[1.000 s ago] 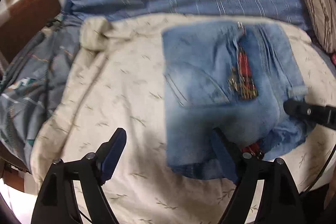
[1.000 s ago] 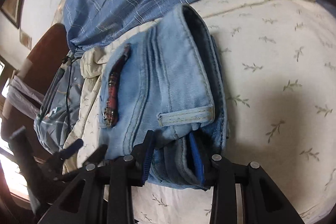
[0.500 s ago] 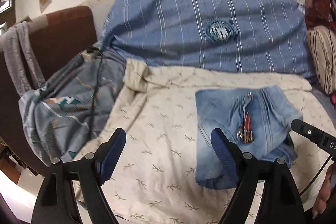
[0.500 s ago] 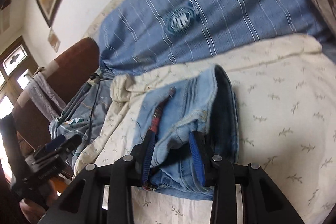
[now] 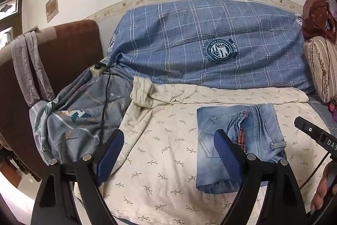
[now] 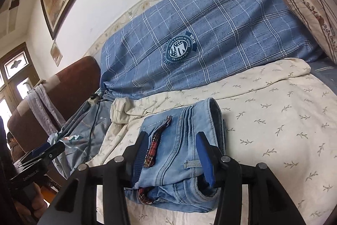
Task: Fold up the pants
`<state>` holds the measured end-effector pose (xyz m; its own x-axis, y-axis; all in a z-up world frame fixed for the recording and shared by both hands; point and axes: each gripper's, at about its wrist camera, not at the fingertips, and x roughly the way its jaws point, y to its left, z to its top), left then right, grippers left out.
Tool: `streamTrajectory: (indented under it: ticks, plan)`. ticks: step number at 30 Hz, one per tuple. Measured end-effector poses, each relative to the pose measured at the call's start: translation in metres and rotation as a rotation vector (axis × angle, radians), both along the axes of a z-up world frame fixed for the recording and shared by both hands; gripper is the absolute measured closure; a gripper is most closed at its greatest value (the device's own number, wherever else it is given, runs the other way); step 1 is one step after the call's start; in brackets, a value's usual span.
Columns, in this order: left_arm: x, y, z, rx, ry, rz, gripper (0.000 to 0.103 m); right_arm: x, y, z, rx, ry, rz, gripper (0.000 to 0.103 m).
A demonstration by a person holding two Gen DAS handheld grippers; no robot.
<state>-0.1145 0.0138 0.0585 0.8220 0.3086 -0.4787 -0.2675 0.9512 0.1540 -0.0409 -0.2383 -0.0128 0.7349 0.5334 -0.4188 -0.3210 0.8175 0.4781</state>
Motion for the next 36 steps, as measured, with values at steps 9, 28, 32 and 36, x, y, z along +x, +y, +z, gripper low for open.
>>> streamTrajectory:
  ticks: [9, 28, 32, 36]
  plan:
    - [-0.004, -0.005, 0.005, 0.016, -0.013, -0.009, 0.015, 0.0, -0.002, 0.001, 0.004, -0.003, -0.002, 0.053]
    - [-0.006, 0.001, 0.011, 0.037, -0.028, 0.02, 0.013, -0.003, -0.005, 0.003, 0.026, -0.012, -0.011, 0.053]
    - [-0.006, 0.002, 0.011, 0.035, -0.031, 0.024, 0.013, -0.003, -0.005, 0.003, 0.023, -0.013, -0.011, 0.053]
    - [-0.005, 0.003, 0.009, 0.036, -0.024, 0.028, 0.013, -0.003, -0.005, 0.003, 0.023, -0.013, -0.011, 0.053]
